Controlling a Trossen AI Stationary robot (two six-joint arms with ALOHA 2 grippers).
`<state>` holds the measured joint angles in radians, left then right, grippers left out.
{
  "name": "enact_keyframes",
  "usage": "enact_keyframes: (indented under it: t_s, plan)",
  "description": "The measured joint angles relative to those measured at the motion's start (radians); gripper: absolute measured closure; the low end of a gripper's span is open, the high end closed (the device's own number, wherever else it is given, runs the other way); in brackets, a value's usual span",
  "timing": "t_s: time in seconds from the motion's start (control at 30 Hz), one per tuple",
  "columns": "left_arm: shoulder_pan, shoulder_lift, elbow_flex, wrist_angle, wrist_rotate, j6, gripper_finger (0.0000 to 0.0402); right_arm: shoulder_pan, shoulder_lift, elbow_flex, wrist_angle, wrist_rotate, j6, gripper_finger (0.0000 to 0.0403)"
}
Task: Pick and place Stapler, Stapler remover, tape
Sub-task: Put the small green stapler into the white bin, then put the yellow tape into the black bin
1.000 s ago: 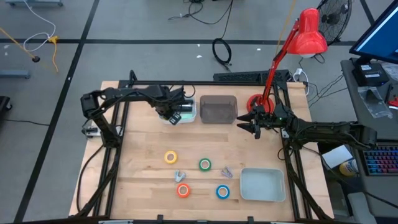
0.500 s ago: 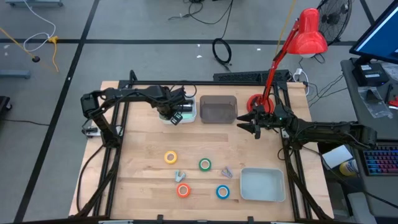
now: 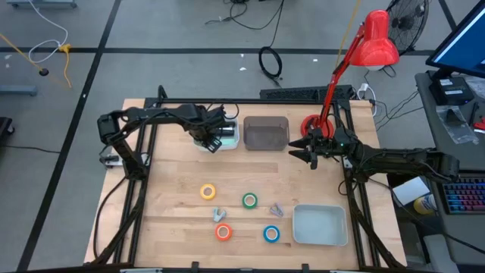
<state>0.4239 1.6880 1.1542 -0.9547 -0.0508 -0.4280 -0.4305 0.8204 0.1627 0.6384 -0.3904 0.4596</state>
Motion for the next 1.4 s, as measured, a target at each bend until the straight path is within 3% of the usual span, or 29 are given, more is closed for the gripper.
enact_keyframes:
  t_s: [0.5,0.83,1.17,1.4]
  plan:
    - [0.000,-0.065,0.002,0.018,0.006,-0.058,0.0210,0.000,0.000,0.000,0.000,0.000,-0.008,0.0181]
    - [-0.058,-0.253,0.045,0.044,0.069,0.010,0.0211,0.000,0.000,0.000,0.002,0.000,-0.008,0.0181]
    - [-0.170,-0.416,0.007,0.030,-0.101,-0.070,0.0211,0.000,0.000,0.000,0.017,0.000,0.007,0.0181]
    - [-0.260,-0.476,-0.085,0.104,-0.097,-0.094,0.0210,0.000,0.000,0.000,0.031,0.000,0.124,0.0181]
